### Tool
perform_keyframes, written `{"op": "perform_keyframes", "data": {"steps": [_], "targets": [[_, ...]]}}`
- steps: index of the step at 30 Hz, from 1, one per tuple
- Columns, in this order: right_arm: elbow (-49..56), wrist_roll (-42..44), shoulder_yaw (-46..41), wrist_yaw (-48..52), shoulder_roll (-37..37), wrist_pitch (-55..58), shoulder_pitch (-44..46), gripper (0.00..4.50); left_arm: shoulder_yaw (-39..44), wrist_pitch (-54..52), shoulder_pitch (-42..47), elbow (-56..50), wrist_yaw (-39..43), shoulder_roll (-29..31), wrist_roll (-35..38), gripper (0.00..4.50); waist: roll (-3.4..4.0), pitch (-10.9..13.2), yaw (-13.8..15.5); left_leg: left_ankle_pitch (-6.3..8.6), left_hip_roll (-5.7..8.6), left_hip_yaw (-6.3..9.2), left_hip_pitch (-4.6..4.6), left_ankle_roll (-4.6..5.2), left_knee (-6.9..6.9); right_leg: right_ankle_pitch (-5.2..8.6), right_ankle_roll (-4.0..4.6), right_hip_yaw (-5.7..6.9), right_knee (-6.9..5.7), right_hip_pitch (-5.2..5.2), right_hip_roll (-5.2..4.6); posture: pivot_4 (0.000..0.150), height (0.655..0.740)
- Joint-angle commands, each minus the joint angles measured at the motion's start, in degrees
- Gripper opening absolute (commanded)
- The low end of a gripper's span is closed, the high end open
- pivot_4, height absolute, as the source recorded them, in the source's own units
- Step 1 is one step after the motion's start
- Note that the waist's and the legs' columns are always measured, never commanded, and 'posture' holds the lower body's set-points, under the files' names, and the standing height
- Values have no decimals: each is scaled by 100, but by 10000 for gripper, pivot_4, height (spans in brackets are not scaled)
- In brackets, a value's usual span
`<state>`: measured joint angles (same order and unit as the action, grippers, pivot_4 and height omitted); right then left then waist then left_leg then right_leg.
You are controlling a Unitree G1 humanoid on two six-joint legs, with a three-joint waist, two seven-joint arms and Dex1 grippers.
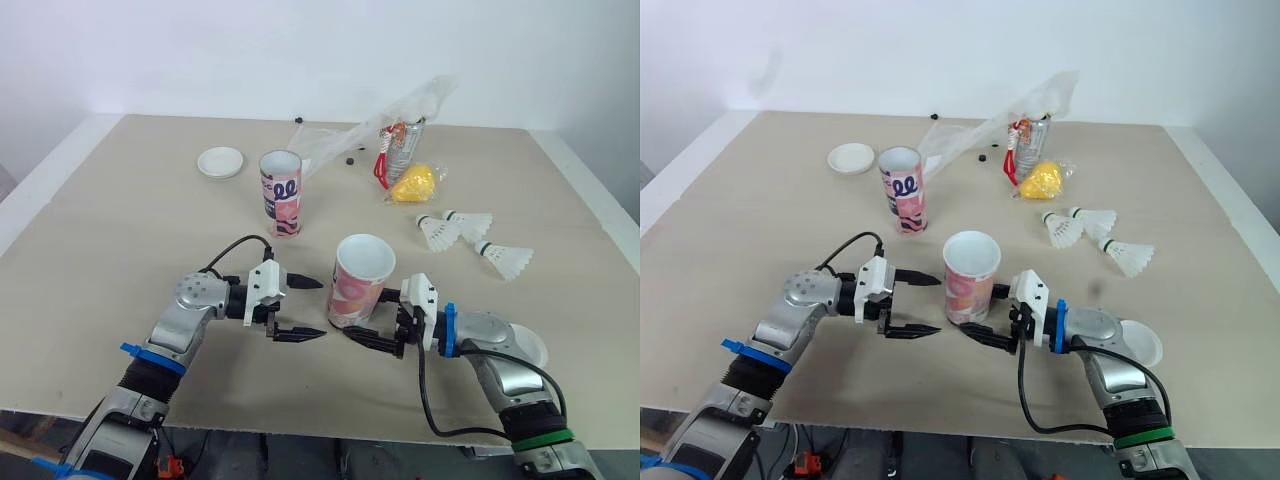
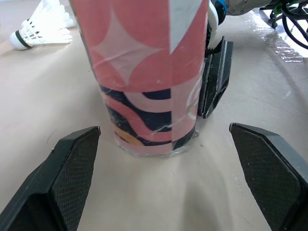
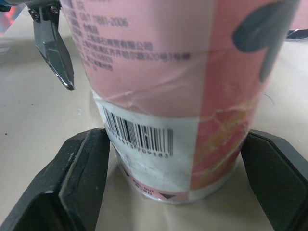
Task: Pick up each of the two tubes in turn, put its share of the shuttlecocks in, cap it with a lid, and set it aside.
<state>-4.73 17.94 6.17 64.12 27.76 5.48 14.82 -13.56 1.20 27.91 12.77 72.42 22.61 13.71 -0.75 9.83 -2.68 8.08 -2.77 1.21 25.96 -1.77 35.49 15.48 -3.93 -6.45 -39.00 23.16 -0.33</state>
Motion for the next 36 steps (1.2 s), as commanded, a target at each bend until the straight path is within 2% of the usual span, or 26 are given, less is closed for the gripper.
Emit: {"op": "perform_keyframes", "data": {"steps": [1, 15, 28, 36], "targets": [[22, 125, 32, 50, -96, 41, 102, 44137, 76, 22, -3, -224, -51, 3, 92, 45000, 0, 0, 0, 0, 0, 0, 0, 0, 0, 0, 0, 0, 0, 0, 0, 1500, 7400], [-162, 124, 114, -34, -496, 133, 305, 44137, 48, 39, -55, -254, -107, 2, 77, 45000, 0, 0, 0, 0, 0, 0, 0, 0, 0, -1, 1, 0, 0, 0, 0, 1500, 7400], [-764, -212, 405, 128, -704, -383, 696, 44137, 124, 100, -135, -263, -105, 159, 87, 45000, 0, 0, -7, -3, -7, -3, -8, 0, 0, -8, 8, 0, -1, -1, 5, 1500, 7400], [-945, -258, 372, 157, -630, -458, 746, 44137, 199, 134, -234, -240, -104, 251, 93, 45000, -1, -1, -5, -5, -7, -4, -10, 1, 0, -8, 10, 0, -2, -3, 4, 1500, 7400]]}}
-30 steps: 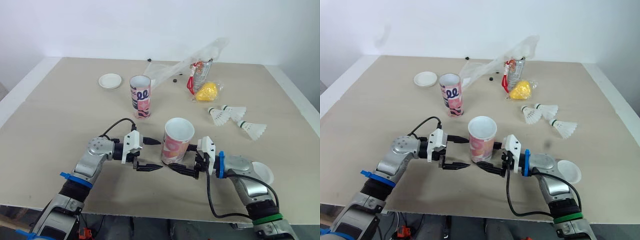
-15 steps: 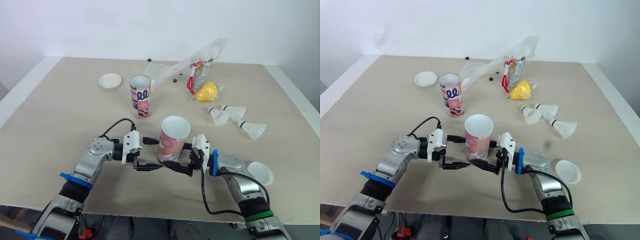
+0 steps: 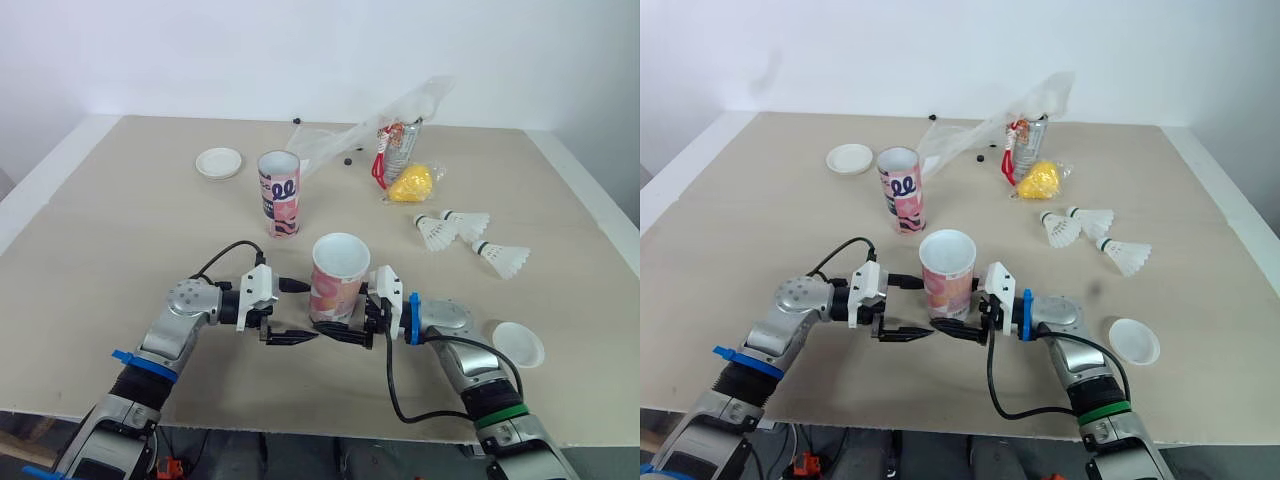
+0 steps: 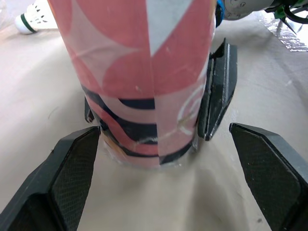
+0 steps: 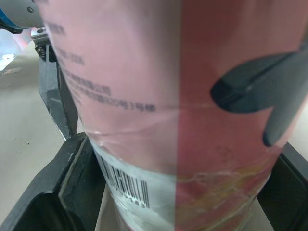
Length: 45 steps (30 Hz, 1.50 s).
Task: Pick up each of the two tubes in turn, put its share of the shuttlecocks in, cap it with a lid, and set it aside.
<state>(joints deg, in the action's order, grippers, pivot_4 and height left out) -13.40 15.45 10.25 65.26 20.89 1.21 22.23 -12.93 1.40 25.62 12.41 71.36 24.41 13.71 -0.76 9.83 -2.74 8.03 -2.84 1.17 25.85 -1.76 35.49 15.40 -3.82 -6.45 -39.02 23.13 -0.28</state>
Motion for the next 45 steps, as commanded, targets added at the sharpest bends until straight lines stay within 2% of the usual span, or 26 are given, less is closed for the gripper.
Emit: {"op": "perform_keyframes", "data": {"steps": [1, 9, 12, 13, 15, 21, 25, 28, 31, 35, 38, 40, 45], "targets": [[-79, 2, -42, 47, 60, -31, 4, 44137, 141, 111, -11, -208, 1, 81, 94, 45000, 0, 0, 1, -1, 0, 0, 0, 1, 0, 1, 4, 0, 0, 0, 0, 1500, 7400], [-71, 87, -31, 36, -65, 45, 43, 44137, 168, 98, -2, -206, -32, 137, 102, 45000, 0, 0, 1, -2, 0, 0, -1, 1, 0, 0, 3, 0, 0, 0, 0, 1500, 7400], [-86, 106, -34, 71, -75, 65, 50, 38371, 200, 106, 0, -204, -29, 172, 104, 45000, 0, 0, 0, -2, -2, -1, -3, 1, -1, -1, 5, 0, 0, 0, 2, 1500, 7400], [-84, 103, -35, 69, -74, 68, 48, 33947, 205, 105, 0, -206, -29, 178, 105, 45000, 0, 0, 0, -2, -3, 0, -3, 1, -1, 0, 6, 0, 0, 0, 2, 1500, 7400], [-73, 93, -40, 49, -73, 59, 35, 30999, 206, 105, 3, -210, -37, 180, 103, 45000, 0, 0, 0, -2, -3, 0, -3, 1, -1, 0, 6, 0, 0, 0, 3, 1500, 7400], [229, 143, -74, -22, -21, 123, -130, 30999, 192, 58, 21, -298, -41, 143, 119, 45000, 0, 0, 1, -2, -3, -1, -3, 1, -2, 0, 6, 0, 0, 0, 2, 1500, 7400], [1113, 408, -338, -242, 168, 423, -553, 30999, 112, -31, 19, -466, 20, 93, 176, 45000, 0, 0, 18, -2, -3, -1, 1, 0, -4, 3, 1, 0, 0, 1, 1, 1500, 7400], [2054, 771, -788, -563, 418, 832, -1097, 30999, 64, -138, 16, -626, 58, 53, 224, 45000, 0, 0, 38, -1, 2, 2, 15, 0, -6, 11, -3, 0, 0, 7, -4, 1500, 7400], [3088, 1537, -2101, -1379, 659, 1392, -1930, 30999, -15, -333, 35, -780, 105, -20, 324, 45000, 0, 1, 48, 0, 8, 2, 20, -1, -7, 16, -8, -1, 2, 8, -10, 1500, 7400], [3354, 2008, -3203, -2052, 846, 1757, -2350, 30999, -70, -483, 41, -852, 146, -58, 382, 45000, -1, 1, 47, -1, 9, 4, 20, 0, -6, 18, -4, 0, 2, 5, -10, 1500, 7400], [2715, 2114, -4288, -2563, 976, 1646, -2446, 30999, -86, -596, 42, -917, 96, -163, 446, 45000, -1, 1, 22, -3, 7, 1, 8, 3, -5, 20, 21, -2, 2, 2, -9, 1500, 7400], [2200, 2000, -4675, -2841, 1052, 1542, -2420, 30999, -86, -635, 50, -946, 43, -237, 460, 45000, -1, 1, 17, -6, 8, 0, 8, 7, -4, 16, 21, -2, 2, 1, -11, 1500, 7400], [828, 1616, -4985, -3276, 1293, 1273, -2163, 30999, -114, -693, 15, -1116, -109, -352, 429, 45000, 3, -1, -6, -9, 10, -7, 4, 12, -1, 13, 20, -9, 4, 0, -13, 1500, 7400]]}}
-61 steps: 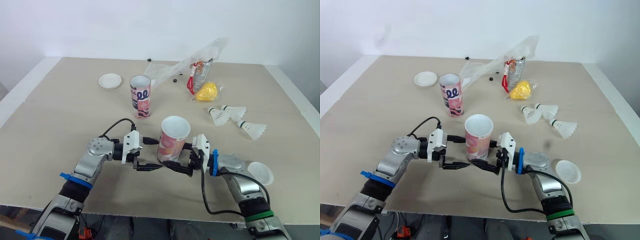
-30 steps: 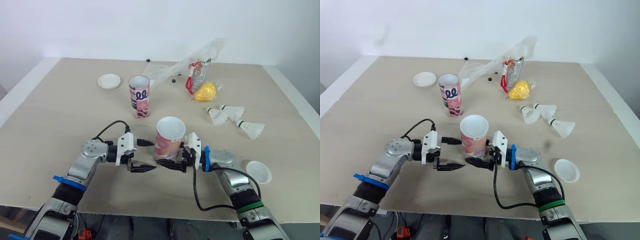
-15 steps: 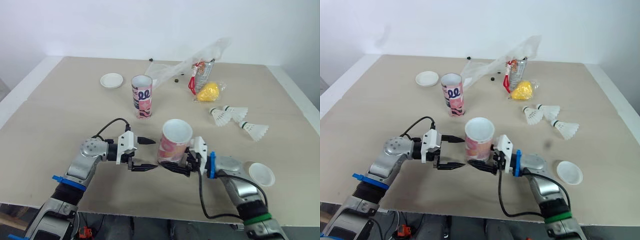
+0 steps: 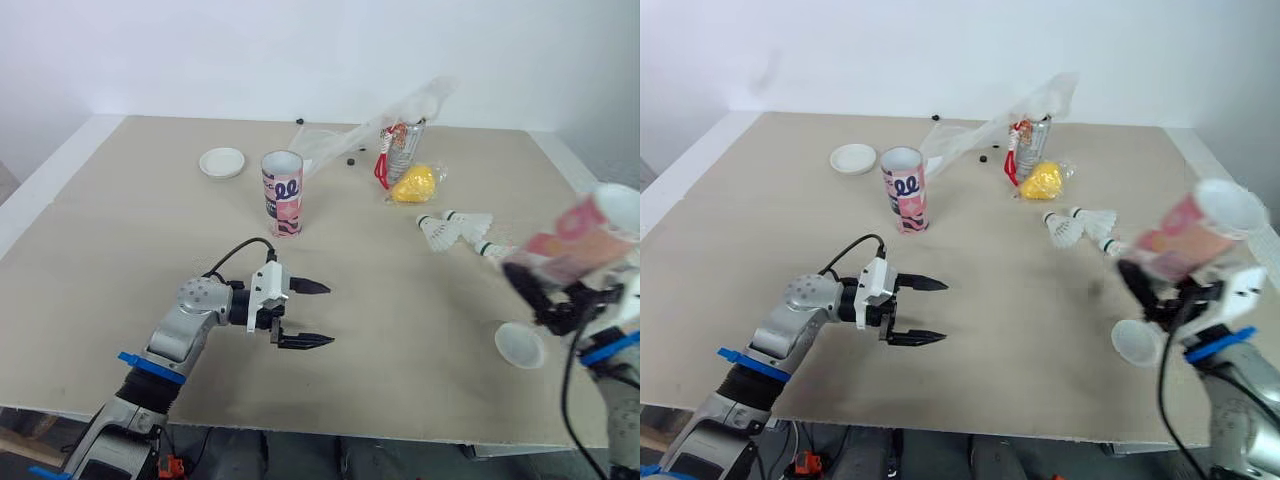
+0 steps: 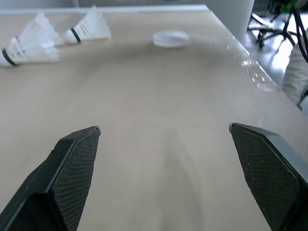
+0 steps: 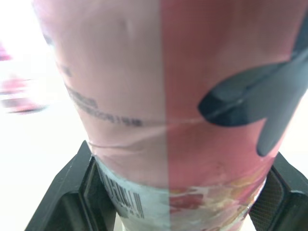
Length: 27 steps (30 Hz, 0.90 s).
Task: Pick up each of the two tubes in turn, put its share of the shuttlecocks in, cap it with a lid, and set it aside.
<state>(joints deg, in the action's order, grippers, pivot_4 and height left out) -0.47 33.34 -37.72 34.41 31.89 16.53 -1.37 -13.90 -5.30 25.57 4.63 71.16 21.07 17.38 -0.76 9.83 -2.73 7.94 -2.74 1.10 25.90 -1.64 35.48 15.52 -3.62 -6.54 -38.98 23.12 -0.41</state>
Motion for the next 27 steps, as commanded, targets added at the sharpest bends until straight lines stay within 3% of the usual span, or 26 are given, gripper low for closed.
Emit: {"op": "perform_keyframes", "data": {"steps": [1, 10, 18, 21, 27], "targets": [[-716, -199, -210, -199, 228, -347, 280, 30999, -19, -38, -4, -389, -114, -20, 63, 45000, 6, -2, -13, 0, 0, -2, -2, 0, -1, 0, 0, -2, 0, 1, 1, 1500, 7400], [-2964, -815, 68, -156, 731, -1118, 1201, 30999, -17, -107, -173, -635, -292, 47, 43, 45000, 17, -6, -21, 0, 3, -26, -20, 1, -8, -1, -8, -35, 0, -5, 2, 1500, 7400], [-3642, -941, 241, 1, 854, -1377, 1369, 30999, -33, -108, -196, -688, -388, 74, 23, 45000, 13, -4, -23, 0, 6, -41, -29, 2, -8, 0, -15, -57, 2, -10, 2, 1500, 7400], [-3640, -930, 250, 29, 855, -1375, 1317, 44488, -34, -110, -192, -695, -393, 83, 17, 45000, 12, -3, -25, 0, 6, -41, -33, 2, -7, 0, -16, -58, 2, -13, 2, 1500, 7400], [-3138, -857, 225, -13, 800, -1276, 943, 44488, -37, -81, -120, -608, -348, 109, -11, 45000, 10, -2, -17, 1, 6, -43, -35, 2, -10, 3, -17, -60, 3, -14, 3, 1500, 7400]]}}
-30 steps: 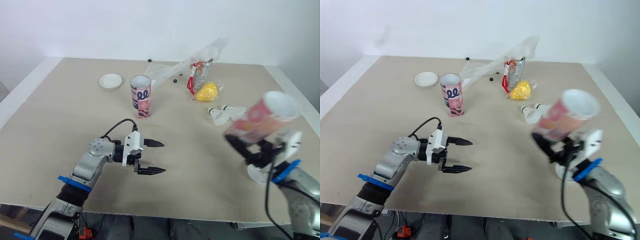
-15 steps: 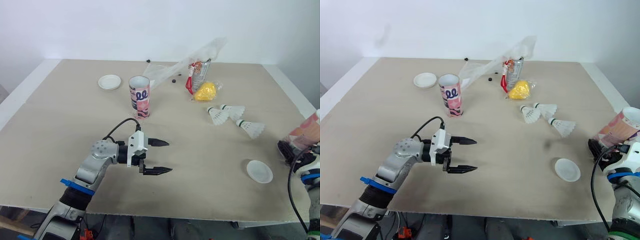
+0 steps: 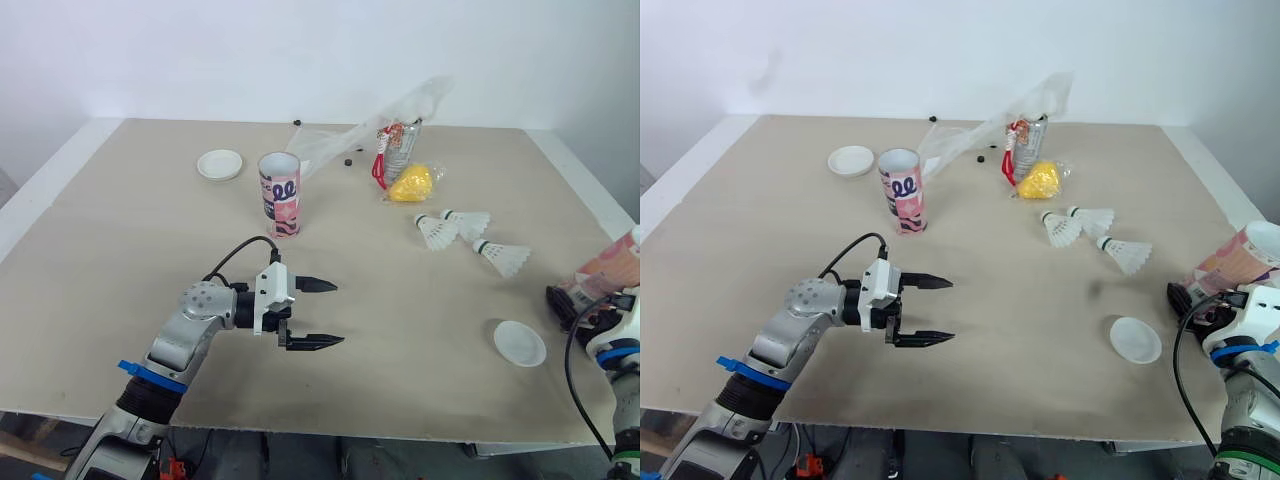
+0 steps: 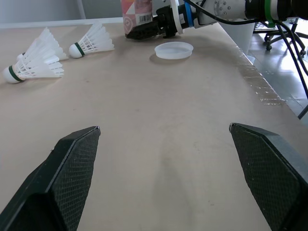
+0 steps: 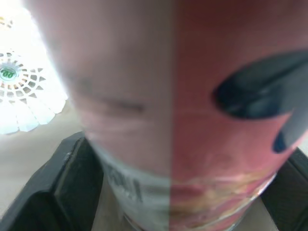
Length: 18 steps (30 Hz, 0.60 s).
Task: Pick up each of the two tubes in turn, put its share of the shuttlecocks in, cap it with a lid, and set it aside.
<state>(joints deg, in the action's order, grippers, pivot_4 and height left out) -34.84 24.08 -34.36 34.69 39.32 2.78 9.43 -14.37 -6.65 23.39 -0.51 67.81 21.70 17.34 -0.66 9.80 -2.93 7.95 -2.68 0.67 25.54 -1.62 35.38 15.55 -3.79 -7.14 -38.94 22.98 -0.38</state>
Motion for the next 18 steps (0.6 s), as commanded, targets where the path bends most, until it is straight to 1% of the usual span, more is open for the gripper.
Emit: {"op": "perform_keyframes", "data": {"steps": [1, 11, 14, 18], "targets": [[495, 114, -137, -83, 33, 177, -245, 44488, 5, 56, 103, -89, -4, 52, -11, 45000, 0, 0, 3, 0, 0, 0, 0, 0, 0, 1, -1, 0, 0, 0, 0, 1500, 7400], [2589, 627, -603, -466, -228, 965, -1549, 44488, -27, 146, 298, 192, 109, 16, -16, 45000, 3, -1, 6, 2, 2, -2, 0, 0, -3, 3, -2, -8, 1, 3, -1, 1500, 7400], [3382, 802, -816, -515, -290, 1258, -2091, 44488, -9, 175, 407, 335, 144, 0, -2, 45000, 4, -1, 16, 2, 2, -2, 2, -1, -5, 6, -1, -7, 2, 6, -1, 1500, 7400], [4392, 1116, -1074, -277, -309, 1612, -2894, 44488, 27, 283, 518, 560, 153, -77, 6, 45000, 2, -1, 17, 5, 1, -3, 6, -2, -8, 9, 1, -7, 8, 9, -3, 1500, 7400]]}}
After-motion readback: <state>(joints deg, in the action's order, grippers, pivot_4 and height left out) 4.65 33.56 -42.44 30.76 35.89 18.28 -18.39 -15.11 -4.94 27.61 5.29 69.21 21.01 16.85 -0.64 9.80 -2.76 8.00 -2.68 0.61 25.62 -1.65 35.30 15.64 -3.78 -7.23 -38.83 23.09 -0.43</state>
